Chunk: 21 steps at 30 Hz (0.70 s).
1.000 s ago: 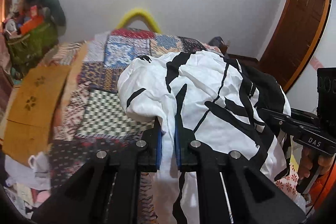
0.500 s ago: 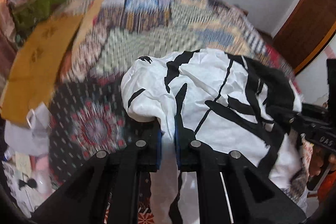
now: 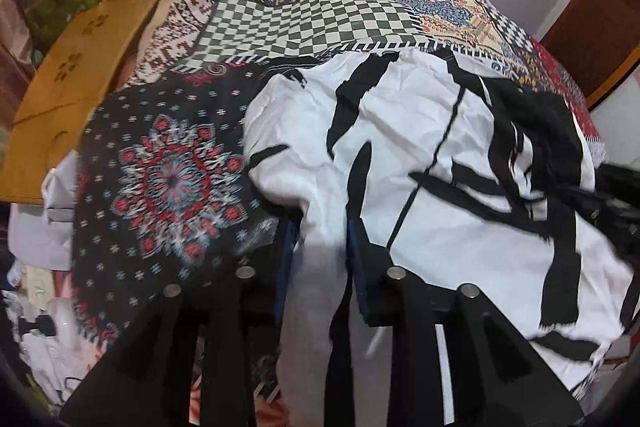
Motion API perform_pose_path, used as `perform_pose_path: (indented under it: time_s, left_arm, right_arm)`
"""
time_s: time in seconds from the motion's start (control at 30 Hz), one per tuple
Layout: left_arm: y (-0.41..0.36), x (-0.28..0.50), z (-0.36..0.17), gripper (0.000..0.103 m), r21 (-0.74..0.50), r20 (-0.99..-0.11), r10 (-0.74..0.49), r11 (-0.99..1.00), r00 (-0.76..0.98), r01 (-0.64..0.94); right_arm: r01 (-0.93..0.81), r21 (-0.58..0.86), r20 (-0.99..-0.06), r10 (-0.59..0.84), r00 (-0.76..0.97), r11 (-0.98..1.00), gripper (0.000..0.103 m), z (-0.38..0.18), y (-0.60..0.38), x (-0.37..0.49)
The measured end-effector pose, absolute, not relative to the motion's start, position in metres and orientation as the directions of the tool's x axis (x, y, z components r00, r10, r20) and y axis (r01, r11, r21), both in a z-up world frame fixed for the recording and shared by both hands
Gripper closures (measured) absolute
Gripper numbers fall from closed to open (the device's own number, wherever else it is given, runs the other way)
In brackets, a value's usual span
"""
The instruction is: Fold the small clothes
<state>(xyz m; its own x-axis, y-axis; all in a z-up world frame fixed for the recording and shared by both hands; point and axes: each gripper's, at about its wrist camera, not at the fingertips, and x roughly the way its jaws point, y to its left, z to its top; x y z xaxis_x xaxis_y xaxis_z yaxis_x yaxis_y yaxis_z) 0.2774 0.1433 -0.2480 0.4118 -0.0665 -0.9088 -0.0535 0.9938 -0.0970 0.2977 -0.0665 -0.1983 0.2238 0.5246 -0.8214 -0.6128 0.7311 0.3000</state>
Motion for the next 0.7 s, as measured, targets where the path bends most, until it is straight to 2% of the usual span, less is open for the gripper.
perform_pose_path:
  time_s: [0.07,0.17,0.23,0.3,0.4,0.57,0.7]
  left_arm:
    - [0.143,0.269,-0.239,0.072,-0.073,-0.902,-0.044,0.996,0.429,-0.051]
    - [0.141,0.257,-0.224,0.059,-0.06,-0.885,-0.028,0.997,0.465,-0.054]
    - [0.139,0.249,-0.217,0.054,-0.048,-0.869,-0.015,0.997,0.495,-0.054]
    - [0.135,0.242,-0.213,0.048,-0.047,-0.86,-0.014,0.998,0.511,-0.052]
    - [0.13,0.235,-0.216,0.041,-0.056,-0.858,-0.023,0.997,0.514,-0.048]
    - [0.129,0.228,-0.243,0.041,0.009,-0.889,0.039,0.998,0.456,-0.068]
    - [0.144,0.211,-0.258,0.029,0.006,-0.887,0.055,0.994,0.458,-0.109]
  right_arm:
    - [-0.616,0.279,-0.817,0.519,0.25,0.736,0.075,-0.19,-0.071,0.294]
    - [-0.628,0.21,-0.798,0.502,0.334,0.75,0.068,-0.17,-0.076,0.284]
    - [-0.631,0.182,-0.778,0.503,0.377,0.754,0.05,-0.161,-0.078,0.277]
    - [-0.637,0.182,-0.758,0.519,0.394,0.749,0.044,-0.155,-0.078,0.269]
    - [-0.661,0.189,-0.768,0.529,0.362,0.726,0.043,-0.16,-0.068,0.259]
    - [-0.67,0.154,-0.812,0.48,0.332,0.726,0.043,-0.186,-0.061,0.249]
    - [-0.639,0.208,-0.816,0.492,0.305,0.741,0.043,-0.2,-0.08,0.248]
